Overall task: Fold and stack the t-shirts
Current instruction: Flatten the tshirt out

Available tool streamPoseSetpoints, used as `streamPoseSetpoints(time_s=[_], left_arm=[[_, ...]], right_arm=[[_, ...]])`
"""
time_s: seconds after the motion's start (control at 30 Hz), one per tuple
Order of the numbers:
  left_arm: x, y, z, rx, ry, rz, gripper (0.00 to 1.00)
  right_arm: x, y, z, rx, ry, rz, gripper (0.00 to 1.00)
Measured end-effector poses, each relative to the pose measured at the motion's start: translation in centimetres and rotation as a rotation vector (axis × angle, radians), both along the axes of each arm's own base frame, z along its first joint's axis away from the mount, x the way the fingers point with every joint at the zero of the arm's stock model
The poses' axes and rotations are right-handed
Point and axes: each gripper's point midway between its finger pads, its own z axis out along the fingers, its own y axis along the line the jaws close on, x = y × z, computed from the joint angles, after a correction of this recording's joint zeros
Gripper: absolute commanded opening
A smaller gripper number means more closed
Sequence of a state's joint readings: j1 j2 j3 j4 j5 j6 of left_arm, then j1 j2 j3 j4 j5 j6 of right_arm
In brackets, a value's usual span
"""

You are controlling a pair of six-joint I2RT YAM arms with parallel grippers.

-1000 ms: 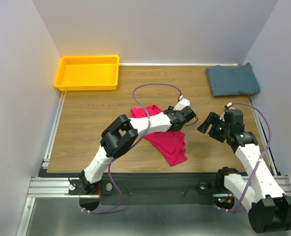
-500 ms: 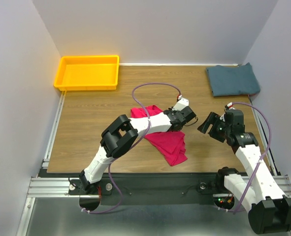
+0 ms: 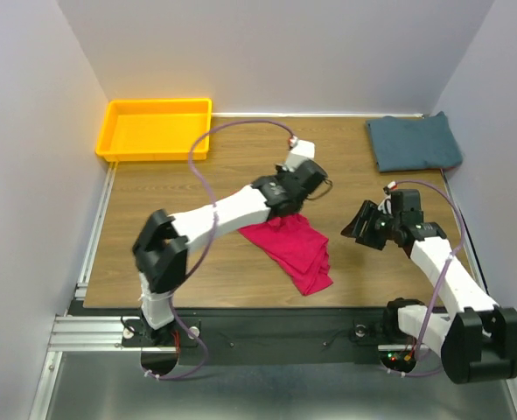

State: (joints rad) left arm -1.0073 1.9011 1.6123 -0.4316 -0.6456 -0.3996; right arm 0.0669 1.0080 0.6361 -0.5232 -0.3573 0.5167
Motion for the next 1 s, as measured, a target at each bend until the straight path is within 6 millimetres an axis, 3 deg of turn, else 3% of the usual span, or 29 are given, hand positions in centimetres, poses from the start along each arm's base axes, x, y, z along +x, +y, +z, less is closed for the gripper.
streamPoseSetpoints(time_s=[0.03,0.07,0.17,0.27,0.4,0.73,1.0], left_arm=[[0.1,0.4,0.5,-0.007,-0.006,0.006,0.0],[0.7,2.5,3.6,-0.056,-0.044,0.042,0.0],[1.8,6.7,7.9,-0.141,-0.104,0.109,0.0],[2.3,11.0,10.0,-0.184,-0.144,0.174,0.0],[1.4,15.0,10.2,-0.197,-0.145,0.211,0.0],[-0.6,23.6,8.5,-0.199,-0.128,0.329,0.0],[-0.6,29.3,7.1,-0.175,-0.118,0.441,0.0]], right_arm=[[0.1,0.2,-0.2,0.009,0.007,0.005,0.58],[0.4,0.6,-0.6,0.028,0.024,0.017,0.57],[1.0,1.4,-1.7,0.072,0.062,0.042,0.56],[1.6,2.1,-2.5,0.107,0.084,0.06,0.56],[2.1,3.1,-3.4,0.131,0.097,0.093,0.56],[2.6,5.0,-6.5,0.129,0.15,0.153,0.56],[3.6,6.6,-6.6,0.128,0.124,0.207,0.43]])
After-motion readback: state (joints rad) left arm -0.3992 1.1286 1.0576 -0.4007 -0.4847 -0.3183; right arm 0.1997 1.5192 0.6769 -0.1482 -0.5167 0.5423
